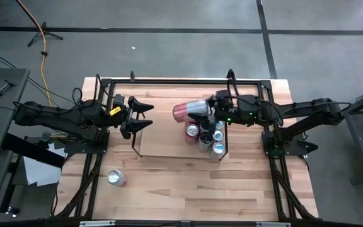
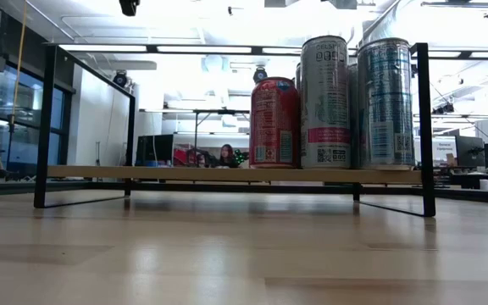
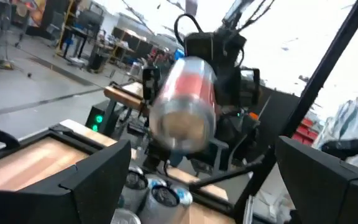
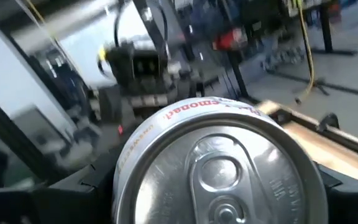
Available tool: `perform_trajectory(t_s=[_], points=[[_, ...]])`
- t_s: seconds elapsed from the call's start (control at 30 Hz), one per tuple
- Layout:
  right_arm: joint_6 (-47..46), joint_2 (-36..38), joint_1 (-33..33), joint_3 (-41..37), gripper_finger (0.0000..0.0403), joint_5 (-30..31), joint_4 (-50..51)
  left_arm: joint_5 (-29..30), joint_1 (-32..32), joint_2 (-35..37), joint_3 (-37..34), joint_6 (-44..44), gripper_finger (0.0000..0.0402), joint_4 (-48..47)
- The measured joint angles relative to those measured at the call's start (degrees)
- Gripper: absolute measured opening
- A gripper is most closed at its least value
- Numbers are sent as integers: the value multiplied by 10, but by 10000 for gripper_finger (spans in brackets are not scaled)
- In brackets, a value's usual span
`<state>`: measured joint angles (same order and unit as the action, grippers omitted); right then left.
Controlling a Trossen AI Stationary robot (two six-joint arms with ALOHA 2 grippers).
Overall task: Place canned beverage on shelf
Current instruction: Put the pink soda can on the shelf
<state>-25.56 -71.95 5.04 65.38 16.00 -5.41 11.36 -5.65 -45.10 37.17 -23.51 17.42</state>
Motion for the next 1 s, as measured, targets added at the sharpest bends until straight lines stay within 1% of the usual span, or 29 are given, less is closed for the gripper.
perform_trajectory(t_s=[0.07,0.2,0.3,0.4,0.5,0.73,0.87,1.0], points=[[7,-22,0,44,282,-1,67,4,0,0,0,0,355,20],[41,-96,-3,165,282,0,221,4,0,0,0,2,355,84],[58,-160,-10,250,282,-1,320,4,0,0,0,35,355,123],[69,-223,-17,318,282,-2,392,4,0,2,0,72,355,132],[77,-281,-22,373,282,-2,454,13,0,2,0,82,355,128],[95,-397,-25,459,282,-6,556,14,0,2,0,76,355,125],[101,-437,-24,475,282,-28,577,14,0,2,0,76,355,124],[96,-451,-23,473,282,-28,588,14,0,2,0,76,355,124]])
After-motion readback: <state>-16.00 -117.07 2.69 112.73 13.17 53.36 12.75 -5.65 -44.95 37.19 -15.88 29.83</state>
